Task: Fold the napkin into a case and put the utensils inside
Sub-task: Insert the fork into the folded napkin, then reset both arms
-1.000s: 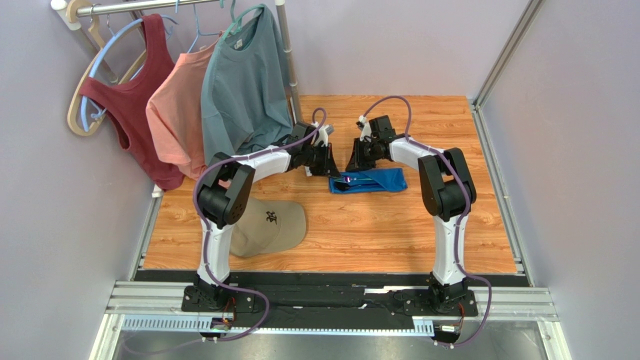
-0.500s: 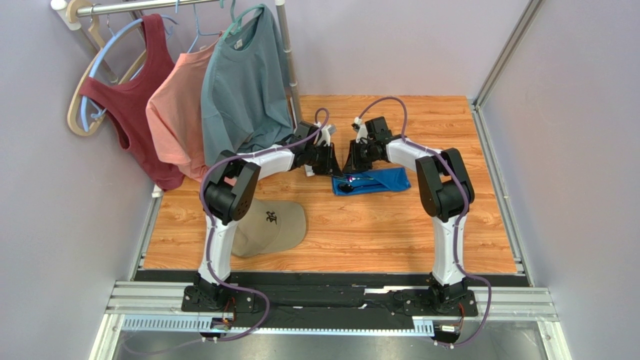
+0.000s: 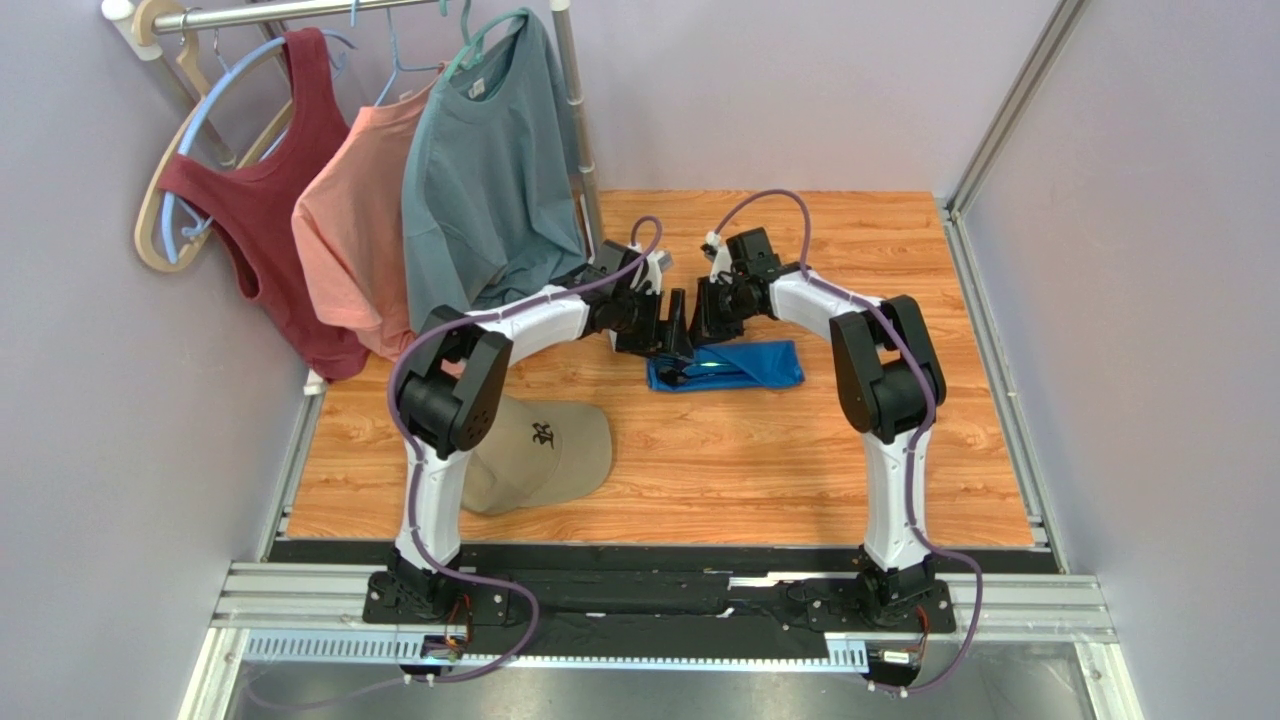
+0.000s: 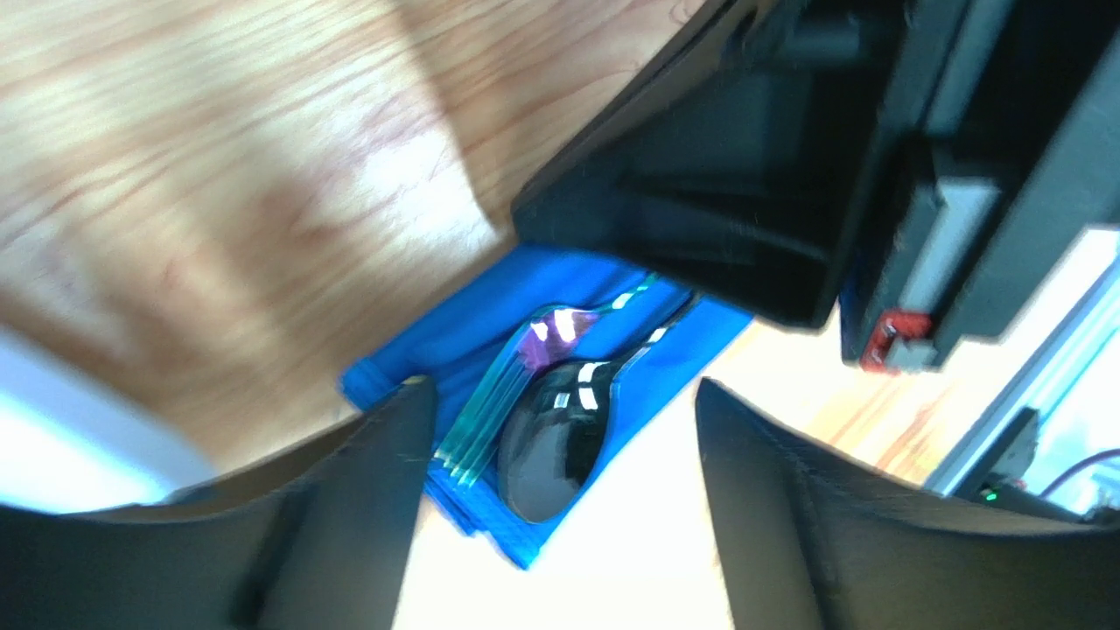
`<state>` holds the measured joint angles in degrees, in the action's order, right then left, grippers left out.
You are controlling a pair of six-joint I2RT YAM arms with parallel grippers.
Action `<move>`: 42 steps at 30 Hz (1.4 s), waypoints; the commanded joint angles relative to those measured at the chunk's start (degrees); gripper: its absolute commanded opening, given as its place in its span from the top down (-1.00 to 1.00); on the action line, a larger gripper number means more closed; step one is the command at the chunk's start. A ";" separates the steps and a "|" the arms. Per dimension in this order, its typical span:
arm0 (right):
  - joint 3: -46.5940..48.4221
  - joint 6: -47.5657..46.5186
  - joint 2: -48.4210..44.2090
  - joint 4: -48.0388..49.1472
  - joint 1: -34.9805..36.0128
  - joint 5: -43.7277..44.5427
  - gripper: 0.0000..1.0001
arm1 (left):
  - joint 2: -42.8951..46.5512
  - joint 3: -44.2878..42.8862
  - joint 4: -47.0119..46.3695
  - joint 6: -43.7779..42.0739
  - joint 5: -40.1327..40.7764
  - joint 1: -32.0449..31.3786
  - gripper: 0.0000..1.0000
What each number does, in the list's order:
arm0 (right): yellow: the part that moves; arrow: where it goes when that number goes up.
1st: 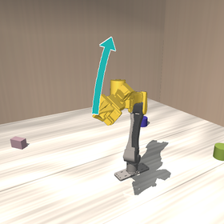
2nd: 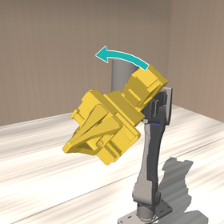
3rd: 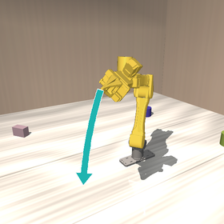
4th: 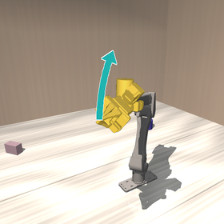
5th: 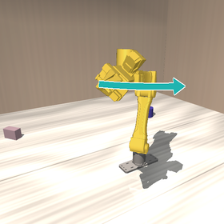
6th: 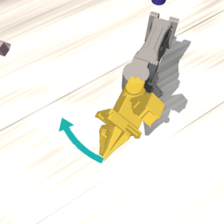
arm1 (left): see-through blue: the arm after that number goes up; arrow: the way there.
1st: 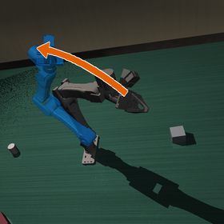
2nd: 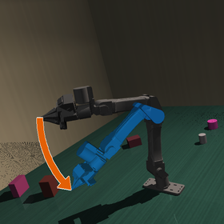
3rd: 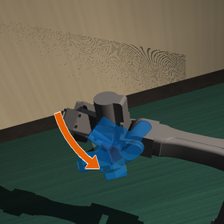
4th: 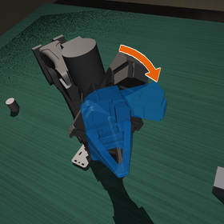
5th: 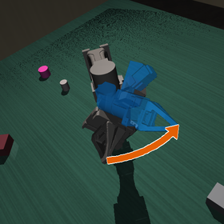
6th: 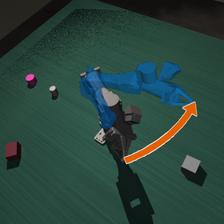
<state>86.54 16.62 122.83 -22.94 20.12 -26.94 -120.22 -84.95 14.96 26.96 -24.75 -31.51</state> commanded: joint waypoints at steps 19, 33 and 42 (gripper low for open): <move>6.67 3.23 -13.53 -13.01 0.45 17.43 0.68 | 29.24 6.08 7.20 -2.36 5.44 -2.50 -0.95; -39.07 11.58 -69.41 -11.86 2.73 20.61 -0.37 | 60.43 44.31 -21.70 17.58 5.58 -18.23 -0.98; -45.76 19.23 -92.75 -15.63 3.00 16.30 -1.00 | 77.22 52.60 -22.53 20.94 7.96 -20.44 -0.98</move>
<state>41.95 30.83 36.18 -37.43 22.85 -8.69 -50.04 -32.97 -3.66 45.69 -18.57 -51.64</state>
